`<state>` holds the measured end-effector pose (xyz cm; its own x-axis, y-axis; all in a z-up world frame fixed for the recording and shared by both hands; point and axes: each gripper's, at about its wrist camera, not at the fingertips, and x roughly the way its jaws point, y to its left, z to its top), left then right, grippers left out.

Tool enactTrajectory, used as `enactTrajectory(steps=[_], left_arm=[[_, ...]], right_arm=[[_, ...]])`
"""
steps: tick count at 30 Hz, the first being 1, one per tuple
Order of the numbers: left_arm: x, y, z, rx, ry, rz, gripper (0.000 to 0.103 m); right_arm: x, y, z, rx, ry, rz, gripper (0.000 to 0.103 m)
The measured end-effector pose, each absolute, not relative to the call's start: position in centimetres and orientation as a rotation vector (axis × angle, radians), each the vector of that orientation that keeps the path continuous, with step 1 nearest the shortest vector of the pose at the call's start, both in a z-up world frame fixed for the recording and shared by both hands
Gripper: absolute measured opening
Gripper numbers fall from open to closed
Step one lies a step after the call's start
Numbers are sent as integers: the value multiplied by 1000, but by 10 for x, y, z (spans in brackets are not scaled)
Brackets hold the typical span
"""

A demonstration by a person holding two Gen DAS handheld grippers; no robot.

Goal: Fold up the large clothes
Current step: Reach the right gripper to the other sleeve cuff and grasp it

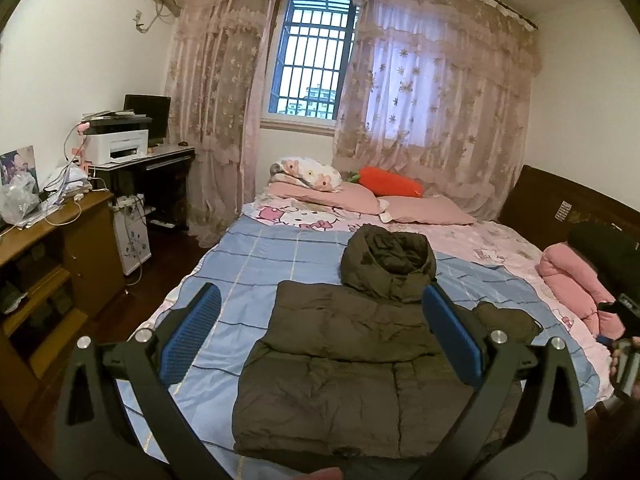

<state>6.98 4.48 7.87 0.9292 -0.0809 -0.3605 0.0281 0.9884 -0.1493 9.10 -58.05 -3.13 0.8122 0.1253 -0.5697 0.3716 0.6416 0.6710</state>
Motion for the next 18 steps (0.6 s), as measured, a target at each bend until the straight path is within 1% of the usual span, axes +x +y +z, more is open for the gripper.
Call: enactTrajectory(steps=[4, 9, 18], left_arm=[[70, 43, 77, -143, 383, -65, 101], [72, 40, 74, -139, 396, -74, 101], [87, 27, 63, -96, 444, -69, 101]], right_arm=[[111, -620, -71, 1028, 651, -126, 102], [137, -650, -98, 1003, 688, -139, 102], [188, -685, -161, 1116, 793, -104, 102]])
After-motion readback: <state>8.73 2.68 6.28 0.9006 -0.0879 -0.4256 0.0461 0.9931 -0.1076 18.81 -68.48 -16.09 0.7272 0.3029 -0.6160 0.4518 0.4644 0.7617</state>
